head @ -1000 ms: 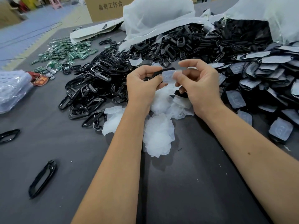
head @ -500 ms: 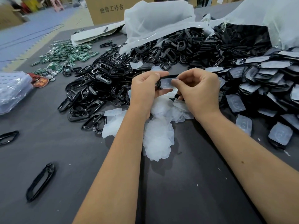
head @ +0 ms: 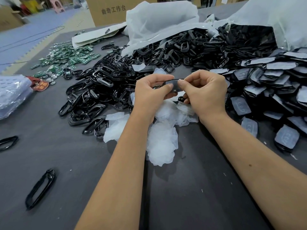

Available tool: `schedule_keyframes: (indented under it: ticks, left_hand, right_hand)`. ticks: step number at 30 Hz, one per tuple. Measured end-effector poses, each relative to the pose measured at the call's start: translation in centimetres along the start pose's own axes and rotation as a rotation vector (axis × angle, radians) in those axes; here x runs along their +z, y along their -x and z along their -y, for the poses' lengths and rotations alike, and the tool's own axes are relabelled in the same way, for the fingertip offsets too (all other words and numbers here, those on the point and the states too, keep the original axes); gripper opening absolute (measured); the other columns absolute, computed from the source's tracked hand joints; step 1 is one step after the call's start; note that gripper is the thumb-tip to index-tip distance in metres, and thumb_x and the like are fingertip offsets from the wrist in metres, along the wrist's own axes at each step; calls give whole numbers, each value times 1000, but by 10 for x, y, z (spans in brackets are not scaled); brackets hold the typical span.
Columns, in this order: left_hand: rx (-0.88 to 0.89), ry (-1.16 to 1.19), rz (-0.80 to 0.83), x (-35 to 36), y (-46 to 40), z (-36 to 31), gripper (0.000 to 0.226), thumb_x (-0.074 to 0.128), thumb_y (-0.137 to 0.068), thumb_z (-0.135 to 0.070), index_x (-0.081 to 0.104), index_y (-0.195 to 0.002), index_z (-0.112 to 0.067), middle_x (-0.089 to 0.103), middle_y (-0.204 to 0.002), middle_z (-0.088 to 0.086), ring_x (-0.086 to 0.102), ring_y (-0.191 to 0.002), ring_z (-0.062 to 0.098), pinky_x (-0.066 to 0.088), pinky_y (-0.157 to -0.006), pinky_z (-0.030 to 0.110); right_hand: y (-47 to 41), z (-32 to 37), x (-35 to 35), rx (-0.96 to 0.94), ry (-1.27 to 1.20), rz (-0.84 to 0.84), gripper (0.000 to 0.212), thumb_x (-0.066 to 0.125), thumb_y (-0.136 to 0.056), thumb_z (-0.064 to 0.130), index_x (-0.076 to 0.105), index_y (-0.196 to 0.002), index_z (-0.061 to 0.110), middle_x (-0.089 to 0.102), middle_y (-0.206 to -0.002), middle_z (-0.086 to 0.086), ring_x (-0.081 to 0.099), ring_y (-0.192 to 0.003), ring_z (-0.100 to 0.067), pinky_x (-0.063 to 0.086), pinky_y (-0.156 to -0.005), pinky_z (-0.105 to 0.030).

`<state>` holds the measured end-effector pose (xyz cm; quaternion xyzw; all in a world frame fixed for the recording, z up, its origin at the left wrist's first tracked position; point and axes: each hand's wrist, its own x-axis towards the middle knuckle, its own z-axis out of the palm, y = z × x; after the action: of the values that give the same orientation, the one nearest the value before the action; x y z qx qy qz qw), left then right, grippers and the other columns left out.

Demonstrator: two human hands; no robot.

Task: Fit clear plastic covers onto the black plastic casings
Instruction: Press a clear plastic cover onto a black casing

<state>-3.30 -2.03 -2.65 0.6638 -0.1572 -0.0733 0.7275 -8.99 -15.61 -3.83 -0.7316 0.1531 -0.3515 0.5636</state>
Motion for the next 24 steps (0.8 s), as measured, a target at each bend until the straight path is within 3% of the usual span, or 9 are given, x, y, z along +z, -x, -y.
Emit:
schedule_keyframes:
  ticks: [9, 13, 20, 24]
  left_hand:
    - [-12, 19, 2, -1, -1, 0, 21, 65, -91, 13, 75, -99, -3, 75, -101, 27, 77, -87, 36, 63, -75, 35]
    - [-11, 14, -3, -1, -2, 0, 21, 63, -93, 13, 75, -98, -4, 75, -97, 25, 77, -83, 32, 62, -72, 31]
    - [0, 17, 15, 0, -2, 1, 21, 60, -95, 13, 74, -100, -2, 75, -97, 27, 77, -78, 30, 62, -70, 27]
    - [10, 22, 20, -1, -2, 1, 21, 59, -96, 12, 74, -103, -1, 74, -99, 27, 77, -77, 31, 62, -72, 29]
  right_hand:
    - [1, 1, -1, 6, 2, 23, 15, 86, -82, 23, 74, -75, 18, 71, -61, 1, 67, -46, -17, 54, -45, -30]
    - [-1, 0, -1, -10, 49, 13, 14, 86, -81, 25, 74, -75, 20, 71, -63, 1, 67, -52, -19, 57, -53, -35]
    - [-2, -3, 0, -30, 74, -13, 17, 87, -79, 27, 73, -73, 18, 71, -67, 3, 65, -60, -13, 54, -61, -29]
    - [-2, -2, -1, 13, 28, -5, 21, 88, -79, 25, 67, -77, 20, 71, -71, 0, 63, -59, -16, 53, -57, -32]
